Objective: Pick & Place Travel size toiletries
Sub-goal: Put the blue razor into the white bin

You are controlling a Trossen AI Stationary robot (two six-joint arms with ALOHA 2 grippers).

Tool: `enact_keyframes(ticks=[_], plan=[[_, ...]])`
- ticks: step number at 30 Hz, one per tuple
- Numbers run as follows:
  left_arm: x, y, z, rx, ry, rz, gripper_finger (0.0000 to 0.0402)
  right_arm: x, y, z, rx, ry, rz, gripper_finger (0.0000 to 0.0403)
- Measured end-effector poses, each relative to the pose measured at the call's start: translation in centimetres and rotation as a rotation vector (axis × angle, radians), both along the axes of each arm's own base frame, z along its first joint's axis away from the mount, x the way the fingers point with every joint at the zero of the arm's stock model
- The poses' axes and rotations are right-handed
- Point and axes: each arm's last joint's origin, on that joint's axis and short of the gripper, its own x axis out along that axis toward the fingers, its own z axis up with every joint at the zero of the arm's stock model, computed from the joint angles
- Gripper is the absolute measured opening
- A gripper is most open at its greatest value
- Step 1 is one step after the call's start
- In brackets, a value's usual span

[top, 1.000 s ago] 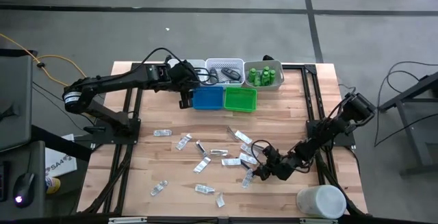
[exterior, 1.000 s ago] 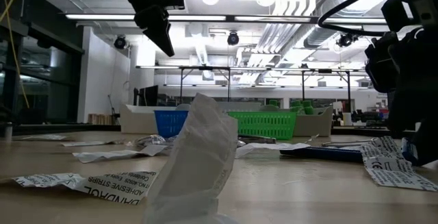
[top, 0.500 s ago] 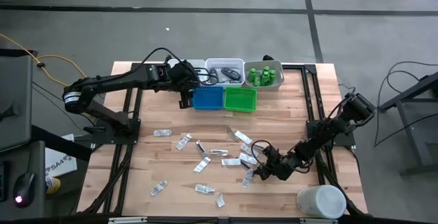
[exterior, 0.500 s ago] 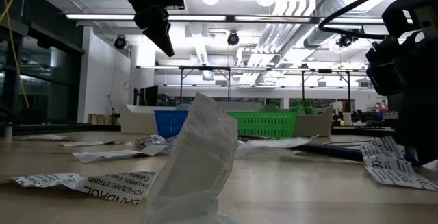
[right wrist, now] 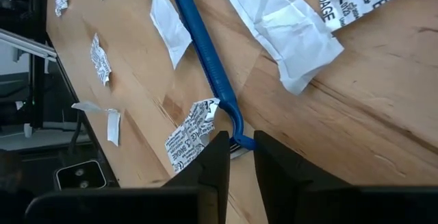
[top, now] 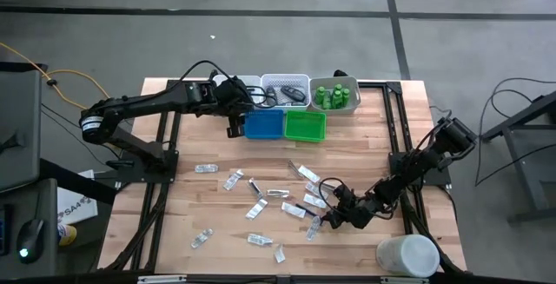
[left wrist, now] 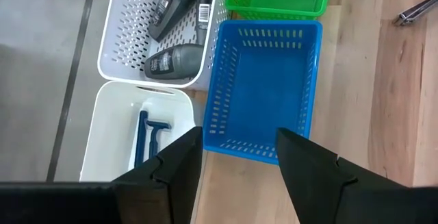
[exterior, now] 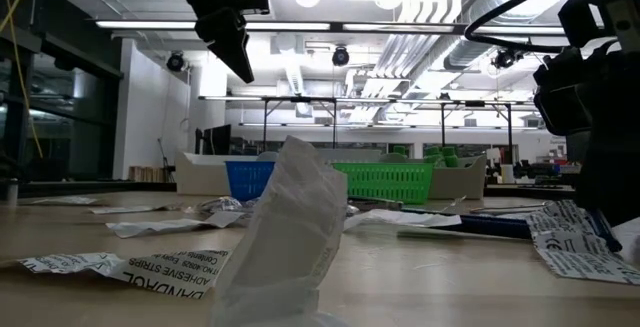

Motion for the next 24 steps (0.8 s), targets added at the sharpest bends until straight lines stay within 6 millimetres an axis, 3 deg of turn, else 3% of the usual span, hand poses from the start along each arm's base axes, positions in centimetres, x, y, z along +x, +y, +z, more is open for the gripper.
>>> enact_keyframes(ticks=[5,11,24], plan=[[0.0,0.0,0.0,0.0,0.0,0.0,0.0182,0.04,-0.03,0.04,-0.025,-0.016,0.006,0.0049],[-0.13,-0.05,-0.11,-0.006,0.017,0.0,0.0182,0.16,0.03,0.18,-0.055,-0.042,0.033,0.001],[-0.16,-0.06,-0.13,-0.007,0.021,0.0,0.0182,0.16,-0.05,0.23,-0.087,-0.055,0.034,0.0005]])
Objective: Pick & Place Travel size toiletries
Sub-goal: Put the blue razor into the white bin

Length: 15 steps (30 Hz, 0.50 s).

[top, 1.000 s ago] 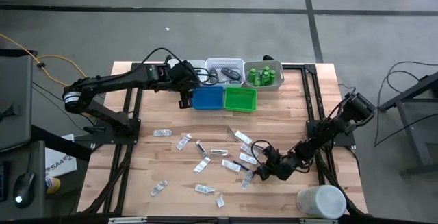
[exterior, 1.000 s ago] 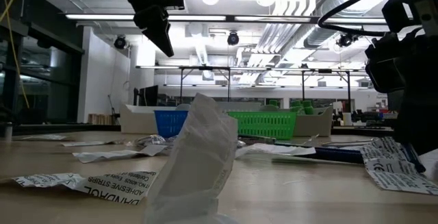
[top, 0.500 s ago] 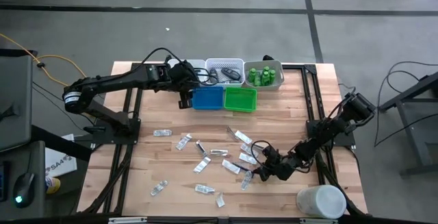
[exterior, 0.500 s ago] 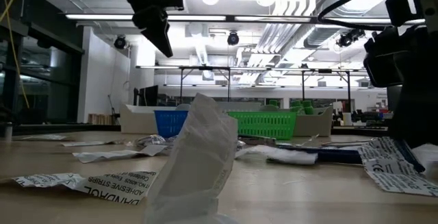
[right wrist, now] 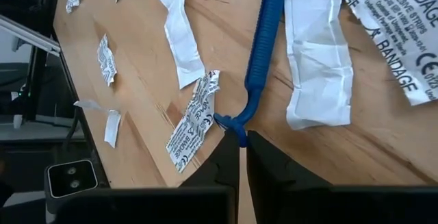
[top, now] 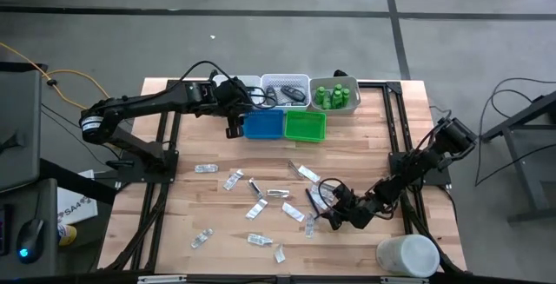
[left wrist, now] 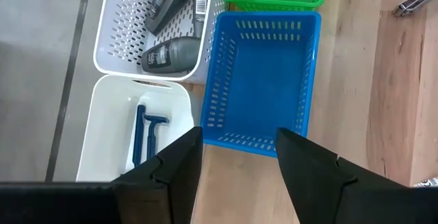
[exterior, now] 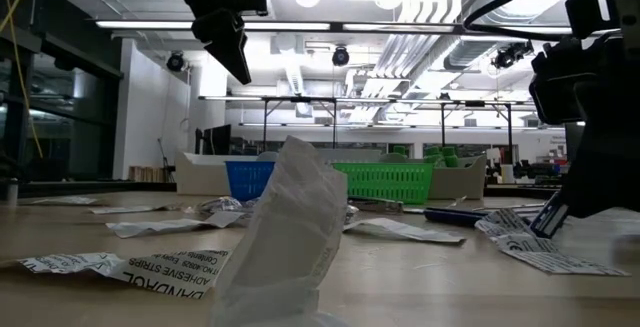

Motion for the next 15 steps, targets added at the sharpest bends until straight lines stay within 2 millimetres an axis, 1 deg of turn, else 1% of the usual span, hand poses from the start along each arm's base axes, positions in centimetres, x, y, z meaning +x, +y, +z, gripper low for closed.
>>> enact_keyframes(ticks=[10,15], plan=[[0.0,0.0,0.0,-0.003,-0.001,0.005,0.0182,0.2,0.2,0.3,-0.011,-0.04,0.037,0.0004],[0.0,0.0,0.0,0.008,0.004,0.015,0.0182,0.2,0.1,1.1,-0.029,-0.074,0.053,0.0003]])
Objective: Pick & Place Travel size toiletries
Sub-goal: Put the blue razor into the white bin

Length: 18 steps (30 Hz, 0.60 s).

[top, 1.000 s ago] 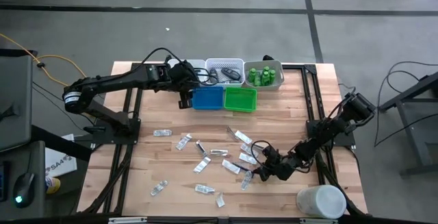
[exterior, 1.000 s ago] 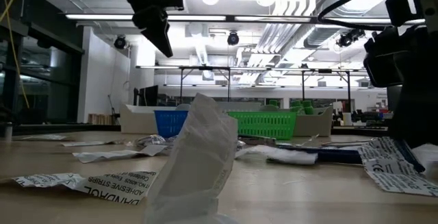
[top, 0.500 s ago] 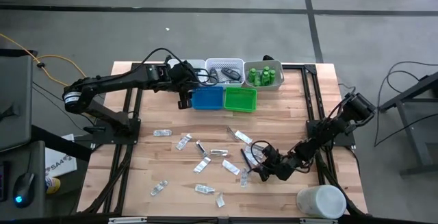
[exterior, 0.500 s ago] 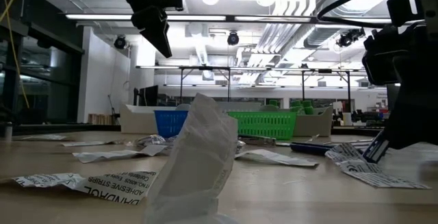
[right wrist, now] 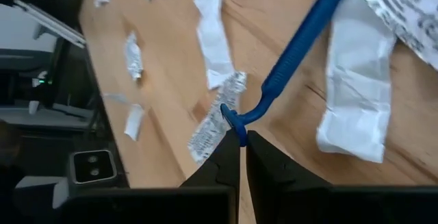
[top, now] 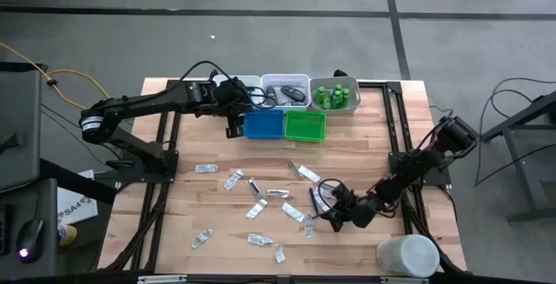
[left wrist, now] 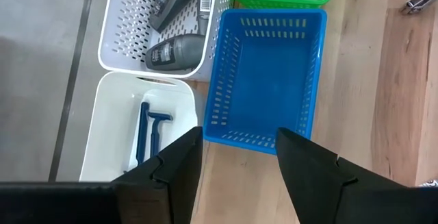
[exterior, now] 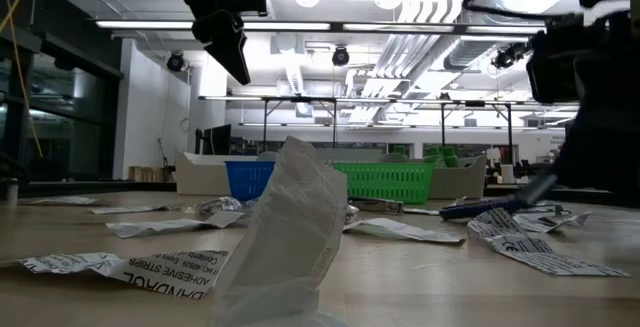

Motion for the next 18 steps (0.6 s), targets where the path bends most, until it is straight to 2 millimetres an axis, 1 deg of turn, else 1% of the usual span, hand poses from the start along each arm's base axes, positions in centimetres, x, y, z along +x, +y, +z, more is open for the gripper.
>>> enact_keyframes(ticks=[6,11,15,18], plan=[[-0.1,0.0,-0.1,-0.006,0.009,0.004,0.0182,0.0,-0.2,1.3,-0.047,-0.065,0.034,0.0003],[-0.1,0.0,-0.3,-0.015,0.004,0.018,0.0182,0.2,-0.6,1.9,-0.11,-0.101,0.06,0.0003],[-0.3,-0.1,-1.9,-0.031,0.038,0.024,0.0182,0.5,-1.0,1.9,-0.174,-0.11,0.09,0.0003],[-0.5,-0.2,-3.9,-0.063,0.065,0.01,0.0182,0.8,-1.5,1.9,-0.221,-0.116,0.109,0.0003]])
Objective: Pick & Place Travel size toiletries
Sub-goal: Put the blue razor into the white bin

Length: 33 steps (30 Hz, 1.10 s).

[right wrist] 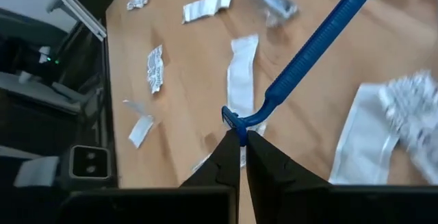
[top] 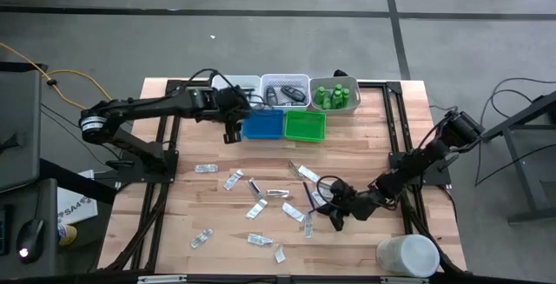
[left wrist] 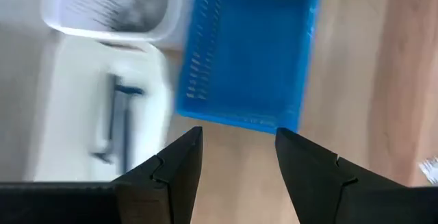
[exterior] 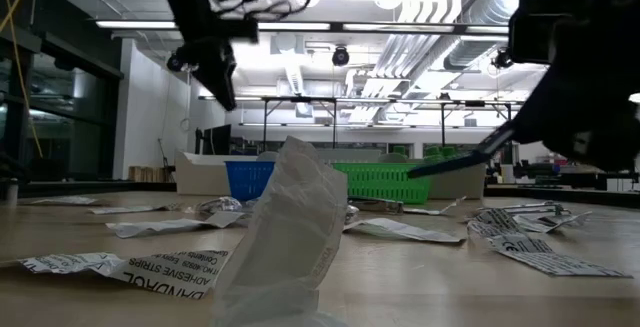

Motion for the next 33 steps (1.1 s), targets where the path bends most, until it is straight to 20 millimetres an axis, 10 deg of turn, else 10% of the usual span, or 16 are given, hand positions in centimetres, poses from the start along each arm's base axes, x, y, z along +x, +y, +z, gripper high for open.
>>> enact_keyframes(ticks=[10,22,33], plan=[[0.3,-0.8,-4.4,-0.259,-0.153,-0.114,0.0182,1.3,-1.6,0.4,-0.257,-0.071,0.131,0.0003],[3.4,-1.8,-3.1,-0.436,-0.516,-0.289,0.0187,3.1,-4.7,1.3,-0.628,-0.156,0.045,0.0003],[7.5,-3.1,-3.6,-0.569,-0.769,-0.315,0.0282,4.2,-6.3,2.8,-0.865,-0.25,-0.027,0.0003]])
